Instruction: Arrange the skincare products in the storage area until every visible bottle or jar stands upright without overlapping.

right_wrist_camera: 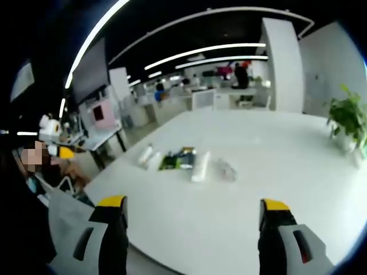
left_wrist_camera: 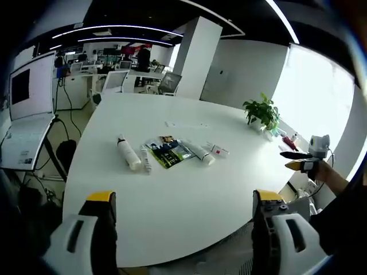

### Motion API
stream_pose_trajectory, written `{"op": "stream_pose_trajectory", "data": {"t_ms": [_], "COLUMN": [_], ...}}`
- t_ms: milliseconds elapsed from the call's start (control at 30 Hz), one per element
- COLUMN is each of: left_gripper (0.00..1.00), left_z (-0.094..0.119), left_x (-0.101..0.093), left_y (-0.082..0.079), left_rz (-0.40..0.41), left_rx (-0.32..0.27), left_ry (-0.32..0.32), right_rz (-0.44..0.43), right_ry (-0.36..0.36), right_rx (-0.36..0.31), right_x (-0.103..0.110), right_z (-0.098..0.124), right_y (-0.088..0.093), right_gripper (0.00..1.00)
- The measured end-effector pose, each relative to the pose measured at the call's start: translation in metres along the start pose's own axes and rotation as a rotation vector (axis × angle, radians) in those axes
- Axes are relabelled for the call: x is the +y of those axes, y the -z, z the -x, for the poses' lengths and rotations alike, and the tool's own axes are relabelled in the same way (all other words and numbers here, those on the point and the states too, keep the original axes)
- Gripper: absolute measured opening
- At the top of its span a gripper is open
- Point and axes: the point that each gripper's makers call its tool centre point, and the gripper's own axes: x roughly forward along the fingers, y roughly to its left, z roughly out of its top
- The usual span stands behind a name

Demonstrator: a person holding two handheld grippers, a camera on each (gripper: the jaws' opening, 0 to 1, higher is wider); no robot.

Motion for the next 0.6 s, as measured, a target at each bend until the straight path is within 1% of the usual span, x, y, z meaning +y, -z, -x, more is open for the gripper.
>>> {"op": "stream_pose_trajectory", "data": {"t_ms": [233,333,600], "left_gripper": [0.93,0.93,0.93], "left_z": [-0.003,-0.006,-0.013], "left_x": [0.000,-0.002,-0.006], "left_y": [0.000,0.002,0.002], "left_rz": [-0.001,-0.003,-0.011], "left_rx": [0.003,0.014,0.024], "left_ry": [0.004,0.013,0.036], "right_rz": [0.003,-0.001,-0.031], "right_ry": [-0.001,0.004,0.015], "right_rx": [0.004,0.000,0.018], "right_x": [0.001,0.000,-0.002], "right_z": [-0.001,0.000,0.004], "right_y": [-0.001,-0.001,0.011], "right_gripper": [0.97,0.97,0.96]}}
